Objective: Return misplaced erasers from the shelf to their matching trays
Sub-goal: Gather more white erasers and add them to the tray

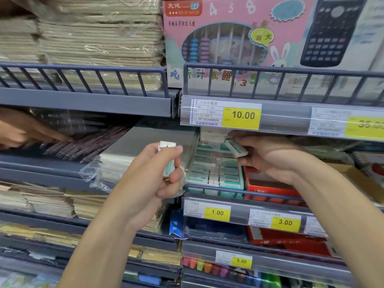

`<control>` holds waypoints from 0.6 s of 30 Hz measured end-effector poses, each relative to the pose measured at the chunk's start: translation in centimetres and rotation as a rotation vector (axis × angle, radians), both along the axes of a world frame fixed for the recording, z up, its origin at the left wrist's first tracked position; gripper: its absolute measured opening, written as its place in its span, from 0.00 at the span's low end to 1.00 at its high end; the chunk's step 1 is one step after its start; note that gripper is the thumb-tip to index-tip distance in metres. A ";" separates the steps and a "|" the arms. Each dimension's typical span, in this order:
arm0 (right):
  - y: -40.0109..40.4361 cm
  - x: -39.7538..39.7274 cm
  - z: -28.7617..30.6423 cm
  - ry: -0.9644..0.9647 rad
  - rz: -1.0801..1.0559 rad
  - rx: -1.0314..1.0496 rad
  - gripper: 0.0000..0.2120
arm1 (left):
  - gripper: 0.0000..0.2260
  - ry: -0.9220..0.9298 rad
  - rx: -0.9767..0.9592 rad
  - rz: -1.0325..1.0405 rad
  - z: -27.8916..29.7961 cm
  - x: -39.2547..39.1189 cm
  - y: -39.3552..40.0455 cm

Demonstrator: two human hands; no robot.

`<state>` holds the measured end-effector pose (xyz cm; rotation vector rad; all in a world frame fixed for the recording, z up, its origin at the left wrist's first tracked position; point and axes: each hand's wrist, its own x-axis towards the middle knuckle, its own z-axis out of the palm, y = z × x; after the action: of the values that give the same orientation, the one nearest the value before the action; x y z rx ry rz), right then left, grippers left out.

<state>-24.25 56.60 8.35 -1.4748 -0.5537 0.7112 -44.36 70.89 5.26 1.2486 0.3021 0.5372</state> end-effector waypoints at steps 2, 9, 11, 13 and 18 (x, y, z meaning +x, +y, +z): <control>-0.4 0.2 0.1 -0.061 0.060 -0.096 0.08 | 0.12 -0.052 -0.053 -0.024 0.0 0.0 0.1; 0.5 0.4 0.3 -1.093 0.084 -0.666 0.16 | 0.10 -0.046 0.022 0.021 -0.2 0.0 0.0; 0.9 0.4 0.2 -1.189 0.105 -0.742 0.14 | 0.09 -0.052 0.037 0.017 -0.2 -0.1 -0.1; 1.1 0.7 -0.2 -1.266 0.163 -0.809 0.14 | 0.09 -0.058 0.055 0.006 -0.2 -0.2 -0.1; 1.2 1.4 -0.7 -1.359 0.232 -0.853 0.18 | 0.14 -0.049 0.106 -0.013 0.0 -0.4 -0.2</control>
<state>-22.83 57.84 7.67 -2.6673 -1.5840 -0.0574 -44.76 70.70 5.24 1.3373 0.2262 0.5777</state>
